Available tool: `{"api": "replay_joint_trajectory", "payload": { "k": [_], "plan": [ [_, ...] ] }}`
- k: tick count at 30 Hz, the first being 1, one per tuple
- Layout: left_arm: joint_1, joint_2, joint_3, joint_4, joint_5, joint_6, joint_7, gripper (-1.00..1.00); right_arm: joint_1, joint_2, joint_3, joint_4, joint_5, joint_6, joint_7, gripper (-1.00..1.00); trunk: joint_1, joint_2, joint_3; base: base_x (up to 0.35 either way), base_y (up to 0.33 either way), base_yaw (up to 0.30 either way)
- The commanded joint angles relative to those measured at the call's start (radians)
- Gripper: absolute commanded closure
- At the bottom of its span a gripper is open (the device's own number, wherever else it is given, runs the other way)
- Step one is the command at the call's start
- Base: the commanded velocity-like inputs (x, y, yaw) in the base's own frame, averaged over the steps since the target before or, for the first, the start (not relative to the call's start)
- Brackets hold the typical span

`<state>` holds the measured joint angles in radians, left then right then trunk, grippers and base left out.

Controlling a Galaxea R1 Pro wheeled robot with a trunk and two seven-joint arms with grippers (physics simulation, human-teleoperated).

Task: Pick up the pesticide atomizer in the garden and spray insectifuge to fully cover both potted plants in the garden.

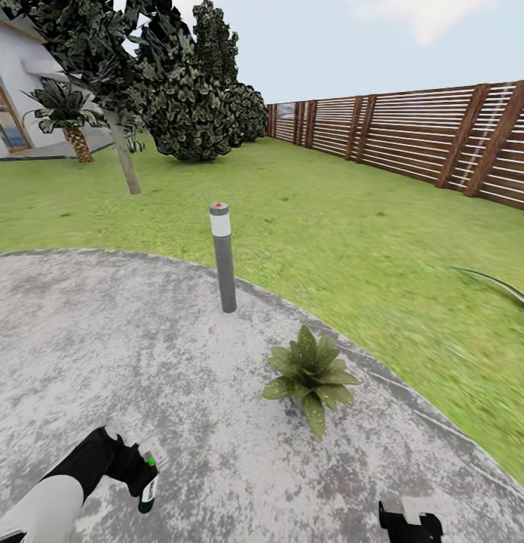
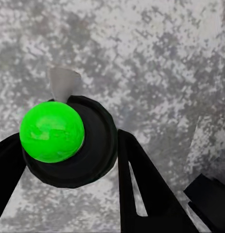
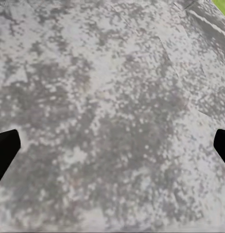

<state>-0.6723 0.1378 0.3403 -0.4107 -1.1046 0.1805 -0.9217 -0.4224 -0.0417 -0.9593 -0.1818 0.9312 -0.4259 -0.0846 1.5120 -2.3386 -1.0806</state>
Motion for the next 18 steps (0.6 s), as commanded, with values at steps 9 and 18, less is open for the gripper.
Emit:
{"api": "replay_joint_trajectory", "payload": {
  "k": [9, 18],
  "plan": [
    [0.003, 0.004, 0.007, -0.001, 0.040, -0.034, 0.029, 1.00, -0.001, -0.002, 0.002, 0.001, 0.012, -0.001, -0.004, -1.00, 0.000, 0.000, -0.001, -0.007, 0.270, 0.000],
    [0.003, -0.011, -0.005, 0.031, 0.044, -0.213, 0.042, 1.00, -0.008, 0.002, 0.378, -0.023, 0.109, -0.007, 0.213, -1.00, 0.000, 0.000, -0.001, -0.002, 0.016, 0.000]
  ]
}}
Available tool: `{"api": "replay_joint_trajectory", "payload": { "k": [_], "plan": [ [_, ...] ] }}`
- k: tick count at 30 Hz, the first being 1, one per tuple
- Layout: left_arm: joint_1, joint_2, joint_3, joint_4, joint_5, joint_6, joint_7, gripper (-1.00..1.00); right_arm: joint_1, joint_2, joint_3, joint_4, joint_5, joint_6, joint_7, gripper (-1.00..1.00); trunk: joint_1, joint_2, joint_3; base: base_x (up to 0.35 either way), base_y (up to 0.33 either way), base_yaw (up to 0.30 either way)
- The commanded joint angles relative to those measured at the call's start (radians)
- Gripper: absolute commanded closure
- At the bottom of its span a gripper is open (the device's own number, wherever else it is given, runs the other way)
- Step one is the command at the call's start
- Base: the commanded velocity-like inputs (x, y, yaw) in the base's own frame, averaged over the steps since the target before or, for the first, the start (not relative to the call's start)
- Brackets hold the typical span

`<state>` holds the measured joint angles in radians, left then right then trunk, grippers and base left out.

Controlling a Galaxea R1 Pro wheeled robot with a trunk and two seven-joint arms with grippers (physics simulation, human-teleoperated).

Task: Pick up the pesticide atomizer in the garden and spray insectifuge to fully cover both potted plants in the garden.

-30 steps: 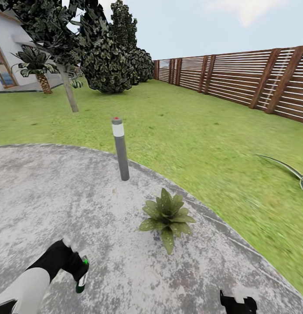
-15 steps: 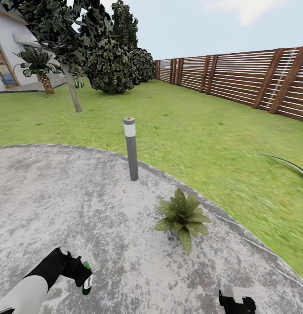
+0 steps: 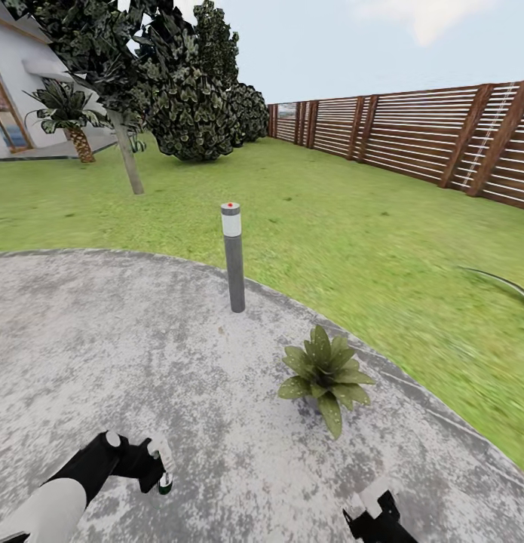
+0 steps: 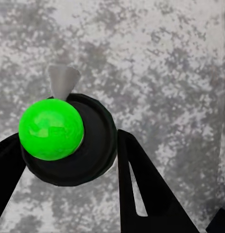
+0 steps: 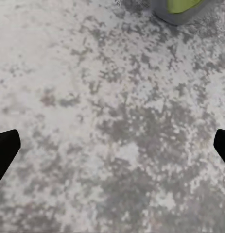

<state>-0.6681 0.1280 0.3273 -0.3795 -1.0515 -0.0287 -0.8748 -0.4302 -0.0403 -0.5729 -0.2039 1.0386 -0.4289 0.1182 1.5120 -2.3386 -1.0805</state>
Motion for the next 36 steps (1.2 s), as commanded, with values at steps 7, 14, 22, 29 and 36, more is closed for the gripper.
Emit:
{"api": "replay_joint_trajectory", "payload": {
  "k": [7, 14, 22, 29, 36],
  "plan": [
    [-0.004, -0.065, -0.188, 0.010, -0.015, -0.038, -0.154, 1.00, -0.045, 0.050, 0.031, -0.211, 0.003, 0.001, 0.553, -1.00, 0.000, 0.000, -0.001, 0.000, 0.000, 0.000],
    [-0.027, -0.093, -0.277, -0.014, -0.027, -0.020, -0.184, 1.00, -0.079, 0.083, 0.054, -0.244, 0.000, -0.005, 0.626, -1.00, 0.000, 0.000, -0.001, 0.000, 0.000, 0.000],
    [-0.067, -0.097, -0.285, -0.057, -0.025, -0.016, -0.174, 1.00, -0.113, 0.116, 0.055, -0.253, -0.007, -0.005, 0.623, -1.00, 0.000, 0.000, -0.001, 0.000, 0.000, 0.000],
    [-0.067, -0.129, -0.285, -0.062, -0.029, -0.016, -0.146, 1.00, -0.113, 0.154, 0.054, -0.282, -0.011, -0.006, 0.624, -1.00, 0.000, 0.000, -0.001, 0.000, 0.000, 0.000],
    [-0.068, -0.164, -0.289, -0.068, -0.033, -0.016, -0.109, 1.00, -0.113, 0.215, 0.160, -0.343, -0.014, -0.008, 0.639, -1.00, 0.000, 0.000, -0.001, 0.000, 0.000, 0.000]
  ]
}}
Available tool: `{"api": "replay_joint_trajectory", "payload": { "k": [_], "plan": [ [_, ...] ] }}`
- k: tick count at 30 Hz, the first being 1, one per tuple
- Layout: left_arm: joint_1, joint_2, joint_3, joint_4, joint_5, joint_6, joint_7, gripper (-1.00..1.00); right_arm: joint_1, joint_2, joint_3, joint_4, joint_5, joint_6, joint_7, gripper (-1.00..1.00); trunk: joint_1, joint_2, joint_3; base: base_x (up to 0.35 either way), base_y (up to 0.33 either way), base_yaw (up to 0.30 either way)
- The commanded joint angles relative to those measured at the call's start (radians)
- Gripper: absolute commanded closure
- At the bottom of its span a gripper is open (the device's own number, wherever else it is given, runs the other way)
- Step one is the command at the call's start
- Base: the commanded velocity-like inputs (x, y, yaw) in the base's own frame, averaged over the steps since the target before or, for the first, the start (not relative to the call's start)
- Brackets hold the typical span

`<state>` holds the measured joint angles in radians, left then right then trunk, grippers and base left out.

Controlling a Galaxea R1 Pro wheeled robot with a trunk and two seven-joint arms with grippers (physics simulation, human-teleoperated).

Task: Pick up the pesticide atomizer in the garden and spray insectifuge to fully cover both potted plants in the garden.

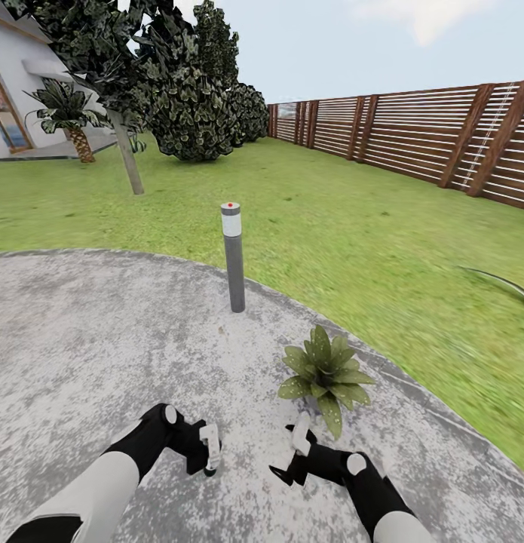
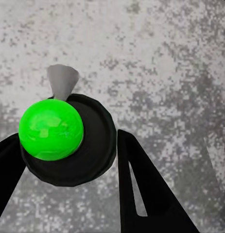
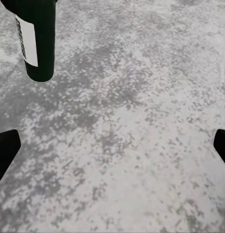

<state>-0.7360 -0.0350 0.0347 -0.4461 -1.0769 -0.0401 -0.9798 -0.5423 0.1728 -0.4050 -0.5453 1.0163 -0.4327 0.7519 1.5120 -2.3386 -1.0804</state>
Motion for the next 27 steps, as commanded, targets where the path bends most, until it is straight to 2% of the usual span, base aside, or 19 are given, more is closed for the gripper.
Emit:
{"api": "replay_joint_trajectory", "payload": {
  "k": [1, 4, 7, 9, 19, 20, 24, 27],
  "plan": [
    [0.000, -0.001, 0.004, -0.002, -0.008, -0.004, -0.004, 1.00, -0.001, 0.002, -0.003, -0.009, 0.008, -0.005, 0.007, -1.00, 0.000, 0.000, -0.001, 0.000, 0.000, 0.000],
    [0.000, -0.001, 0.003, -0.005, -0.008, -0.005, -0.003, 1.00, -0.001, 0.002, 0.006, -0.035, 0.007, -0.004, 0.026, -1.00, 0.000, 0.000, -0.001, 0.000, 0.000, 0.000],
    [0.000, 0.002, 0.001, -0.005, -0.008, -0.006, -0.005, 1.00, -0.001, 0.002, 0.007, -0.098, 0.007, -0.003, 0.117, -1.00, 0.000, 0.000, -0.001, 0.000, 0.000, 0.000],
    [0.000, 0.006, 0.001, -0.005, -0.008, -0.008, -0.007, 1.00, -0.001, 0.002, 0.008, -0.137, 0.007, -0.003, 0.154, -1.00, 0.000, 0.000, -0.001, 0.000, 0.000, 0.000],
    [0.000, 0.000, -0.001, -0.006, -0.006, -0.012, -0.008, 1.00, -0.001, 0.002, 0.009, -0.150, 0.007, 0.000, 0.167, -1.00, 0.000, 0.000, -0.001, 0.000, 0.000, 0.000],
    [0.000, 0.000, -0.001, -0.006, -0.005, -0.012, -0.008, 1.00, -0.001, 0.002, 0.008, -0.150, 0.007, 0.000, 0.167, 1.00, 0.000, 0.000, -0.001, 0.000, 0.000, 0.000],
    [0.000, -0.003, -0.007, -0.006, -0.005, -0.013, -0.007, 1.00, -0.001, 0.002, 0.009, -0.146, 0.008, 0.003, 0.166, 1.00, 0.000, 0.000, -0.001, 0.000, 0.000, 0.000],
    [0.000, -0.005, -0.048, -0.006, -0.005, -0.009, -0.005, 1.00, -0.001, 0.002, 0.012, -0.148, 0.008, 0.066, 0.164, 1.00, 0.000, 0.000, -0.001, 0.000, 0.000, 0.000]
  ]
}}
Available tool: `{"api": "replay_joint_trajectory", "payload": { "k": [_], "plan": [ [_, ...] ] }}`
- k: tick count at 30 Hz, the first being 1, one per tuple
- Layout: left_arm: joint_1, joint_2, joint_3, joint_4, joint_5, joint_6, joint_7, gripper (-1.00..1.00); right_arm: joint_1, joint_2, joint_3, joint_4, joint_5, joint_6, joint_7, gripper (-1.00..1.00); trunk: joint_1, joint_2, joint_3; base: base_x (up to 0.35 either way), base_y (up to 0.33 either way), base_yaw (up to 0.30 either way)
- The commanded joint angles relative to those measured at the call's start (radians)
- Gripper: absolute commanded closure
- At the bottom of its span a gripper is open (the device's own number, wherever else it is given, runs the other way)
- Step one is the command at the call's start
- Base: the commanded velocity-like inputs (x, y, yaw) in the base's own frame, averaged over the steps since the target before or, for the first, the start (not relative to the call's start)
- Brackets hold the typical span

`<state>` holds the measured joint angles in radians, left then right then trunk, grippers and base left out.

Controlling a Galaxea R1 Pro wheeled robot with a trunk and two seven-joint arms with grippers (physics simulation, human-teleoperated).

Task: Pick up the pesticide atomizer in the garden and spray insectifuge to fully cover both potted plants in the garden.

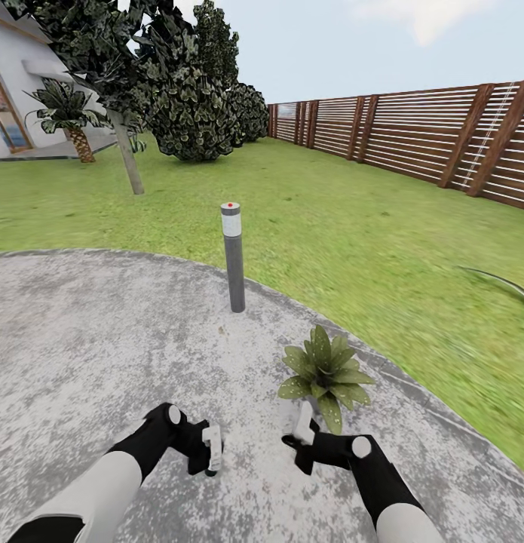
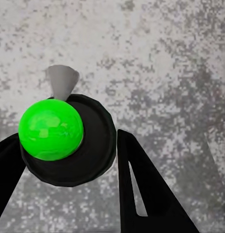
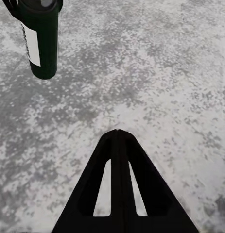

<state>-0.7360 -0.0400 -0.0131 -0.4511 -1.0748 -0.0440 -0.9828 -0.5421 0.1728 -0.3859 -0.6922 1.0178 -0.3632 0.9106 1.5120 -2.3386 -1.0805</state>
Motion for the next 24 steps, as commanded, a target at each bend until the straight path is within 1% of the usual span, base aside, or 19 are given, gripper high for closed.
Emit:
{"api": "replay_joint_trajectory", "payload": {
  "k": [1, 2, 3, 4, 6, 7, 9, 12, 14, 19, 21, 22, 24],
  "plan": [
    [0.000, -0.004, -0.008, -0.001, -0.007, -0.004, -0.002, 1.00, -0.001, 0.002, -0.006, -0.003, 0.007, 0.029, 0.005, 1.00, 0.000, 0.000, -0.001, 0.000, 0.000, 0.000],
    [0.000, -0.009, -0.012, -0.001, -0.007, -0.004, -0.002, 1.00, -0.001, 0.002, 0.001, -0.003, 0.007, 0.052, 0.004, 1.00, 0.000, 0.000, -0.001, 0.000, 0.000, 0.000],
    [0.000, -0.012, -0.015, 0.000, -0.008, -0.004, -0.002, 1.00, -0.001, 0.002, 0.018, -0.004, 0.007, 0.066, 0.002, 1.00, 0.000, 0.000, -0.001, 0.000, 0.000, 0.000],
    [0.000, -0.014, -0.016, 0.000, -0.008, -0.004, -0.002, 1.00, -0.001, 0.002, 0.047, -0.005, 0.007, 0.077, 0.000, 1.00, 0.000, 0.000, -0.001, 0.000, 0.000, 0.000],
    [0.000, -0.016, -0.018, 0.002, -0.008, -0.004, -0.001, 1.00, -0.001, 0.002, 0.067, -0.006, 0.006, 0.110, -0.006, 1.00, 0.000, 0.000, -0.001, 0.000, 0.000, 0.000],
    [0.001, -0.018, -0.019, 0.003, -0.009, -0.004, -0.001, 1.00, -0.001, 0.002, 0.071, -0.013, 0.006, 0.135, -0.007, 1.00, 0.000, 0.000, -0.001, 0.000, 0.000, 0.000],
    [0.001, -0.021, -0.019, 0.004, -0.012, -0.005, -0.001, 1.00, -0.001, 0.002, 0.075, -0.043, 0.005, 0.159, -0.008, 1.00, 0.000, 0.000, -0.001, 0.000, 0.000, 0.000],
    [0.001, -0.026, -0.019, 0.006, -0.031, -0.005, 0.000, 1.00, -0.001, 0.002, 0.076, -0.061, 0.005, 0.167, -0.007, 1.00, 0.000, 0.000, -0.001, 0.000, 0.000, 0.000],
    [0.002, -0.038, -0.019, 0.010, -0.041, -0.005, 0.011, 1.00, -0.001, 0.002, 0.076, -0.062, 0.005, 0.168, -0.007, 1.00, 0.000, 0.000, -0.001, 0.000, 0.000, 0.000],
    [0.009, -0.056, -0.019, 0.015, -0.045, -0.004, 0.053, 1.00, -0.001, 0.002, 0.077, -0.061, 0.004, 0.169, -0.005, 1.00, 0.000, 0.000, -0.001, 0.000, 0.000, 0.000],
    [0.016, -0.066, -0.019, 0.015, -0.044, -0.004, 0.075, 1.00, -0.001, 0.002, 0.118, -0.060, -0.013, 0.168, -0.004, 1.00, 0.000, 0.000, -0.001, 0.000, 0.000, 0.000],
    [0.017, -0.072, -0.019, 0.016, -0.043, -0.004, 0.103, 1.00, -0.001, 0.002, 0.155, -0.057, -0.047, 0.168, -0.004, 1.00, 0.000, 0.000, -0.001, 0.000, 0.000, 0.000],
    [0.018, -0.080, -0.019, 0.017, -0.042, -0.004, 0.130, 1.00, 0.000, 0.002, 0.224, -0.055, -0.115, 0.169, -0.004, 1.00, 0.000, 0.000, -0.001, 0.000, 0.000, 0.000]
  ]
}}
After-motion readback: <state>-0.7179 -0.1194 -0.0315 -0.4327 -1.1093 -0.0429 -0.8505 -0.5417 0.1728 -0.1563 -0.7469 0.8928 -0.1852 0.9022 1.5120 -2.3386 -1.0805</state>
